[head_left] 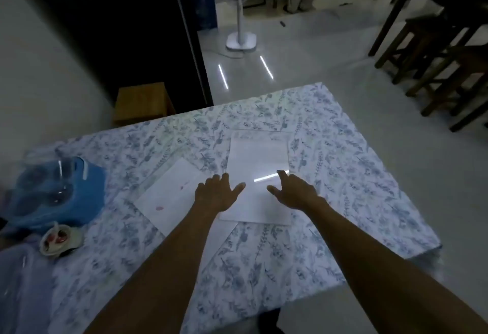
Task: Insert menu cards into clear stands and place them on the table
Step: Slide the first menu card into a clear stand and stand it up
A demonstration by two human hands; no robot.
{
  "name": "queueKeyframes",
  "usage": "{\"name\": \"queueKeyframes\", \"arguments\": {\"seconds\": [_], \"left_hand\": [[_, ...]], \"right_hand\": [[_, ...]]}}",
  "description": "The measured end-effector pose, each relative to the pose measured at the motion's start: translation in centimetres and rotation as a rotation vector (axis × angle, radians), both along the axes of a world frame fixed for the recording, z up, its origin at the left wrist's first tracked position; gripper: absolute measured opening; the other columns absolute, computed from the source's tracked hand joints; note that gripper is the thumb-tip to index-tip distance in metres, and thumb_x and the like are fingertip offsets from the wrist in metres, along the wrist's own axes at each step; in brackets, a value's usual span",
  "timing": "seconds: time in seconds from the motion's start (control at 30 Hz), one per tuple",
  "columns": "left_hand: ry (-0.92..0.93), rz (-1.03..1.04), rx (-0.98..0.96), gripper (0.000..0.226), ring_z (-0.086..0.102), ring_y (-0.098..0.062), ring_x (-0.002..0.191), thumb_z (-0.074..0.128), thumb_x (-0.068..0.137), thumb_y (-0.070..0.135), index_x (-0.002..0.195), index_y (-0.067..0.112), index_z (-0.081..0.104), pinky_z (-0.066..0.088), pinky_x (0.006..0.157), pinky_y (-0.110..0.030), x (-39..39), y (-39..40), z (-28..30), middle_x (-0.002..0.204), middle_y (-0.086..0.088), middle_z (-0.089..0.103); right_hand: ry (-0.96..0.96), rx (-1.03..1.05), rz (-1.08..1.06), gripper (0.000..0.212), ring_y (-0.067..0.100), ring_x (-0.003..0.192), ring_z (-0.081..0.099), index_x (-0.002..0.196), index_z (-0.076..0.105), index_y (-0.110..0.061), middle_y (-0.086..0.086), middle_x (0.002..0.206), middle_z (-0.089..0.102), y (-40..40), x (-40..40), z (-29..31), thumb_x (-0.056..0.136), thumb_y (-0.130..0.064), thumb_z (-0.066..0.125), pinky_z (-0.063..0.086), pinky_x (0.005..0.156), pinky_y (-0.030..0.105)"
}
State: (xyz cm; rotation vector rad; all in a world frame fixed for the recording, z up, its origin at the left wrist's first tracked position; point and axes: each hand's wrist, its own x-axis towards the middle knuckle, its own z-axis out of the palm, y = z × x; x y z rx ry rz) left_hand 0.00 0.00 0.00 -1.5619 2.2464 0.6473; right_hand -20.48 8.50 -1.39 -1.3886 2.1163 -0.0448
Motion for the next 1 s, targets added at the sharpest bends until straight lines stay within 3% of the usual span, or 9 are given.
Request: {"name": "queueKeyframes", "arguments": {"seconds": [0.27,0.43,0.63,0.73,0.87,1.0], "left_hand": [[0.01,0.115,0.183,0.091,0.026,-0.037,0.148,0.032,0.093,0.071,0.158,0.014,0.004,0.025,0.119,-0.05,-2.6,-0.8,-2.9,0.164,-0.022,0.015],[0.057,0.183,0.167,0.087,0.021,-0.042,0.147,0.039,0.095,0.064,0.158,0.013,0.008,0.025,0.117,-0.052,-4.0,-1.1,-3.7,0.16,-0.028,0.017],[0.129,0.315,0.148,0.081,0.03,-0.045,0.141,0.048,0.095,0.056,0.156,0.013,0.016,0.031,0.114,-0.051,-4.1,-1.9,-4.1,0.153,-0.03,0.03],[0.201,0.391,0.138,0.075,0.037,-0.045,0.137,0.052,0.095,0.05,0.155,0.014,0.023,0.034,0.112,-0.05,-3.4,-2.1,-4.1,0.149,-0.029,0.038],[0.327,0.37,0.134,0.054,0.048,-0.039,0.131,0.05,0.097,0.024,0.149,0.014,0.038,0.04,0.111,-0.044,-1.9,-1.6,-3.5,0.146,-0.022,0.048],[0.452,0.206,0.083,0.06,0.057,-0.031,0.123,0.042,0.084,-0.014,0.132,0.016,0.061,0.043,0.099,-0.026,-0.7,-1.0,-2.0,0.137,-0.015,0.06]], "right_hand": [[-0.035,0.075,-0.123,0.068,0.042,0.128,0.051,0.153,0.023,-0.01,0.024,0.144,0.045,-0.4,-2.8,-3.1,0.1,-0.045,0.045,0.043,0.104,0.049],[-0.09,0.036,-0.176,0.06,0.042,0.121,0.055,0.149,0.029,-0.008,0.025,0.136,0.05,-1.0,-2.6,-3.7,0.1,-0.037,0.047,0.045,0.099,0.047],[-0.356,-0.023,-0.511,0.047,0.031,0.096,0.056,0.129,0.041,-0.007,0.017,0.116,0.059,-1.1,-1.9,-4.2,0.088,-0.024,0.054,0.046,0.081,0.036],[-0.42,-0.036,-0.604,0.039,0.026,0.094,0.055,0.127,0.046,-0.005,0.013,0.109,0.059,-0.2,-2.0,-3.9,0.089,-0.015,0.049,0.044,0.079,0.034],[-0.433,-0.115,-0.644,0.035,0.029,0.105,0.064,0.125,0.057,-0.006,0.015,0.122,0.065,1.9,-2.8,-3.3,0.091,-0.007,0.05,0.055,0.09,0.043],[-0.495,-0.185,-0.699,0.032,0.025,0.089,0.069,0.114,0.065,-0.013,0.013,0.114,0.068,4.3,-4.0,-2.2,0.086,-0.006,0.051,0.062,0.075,0.039]]}}
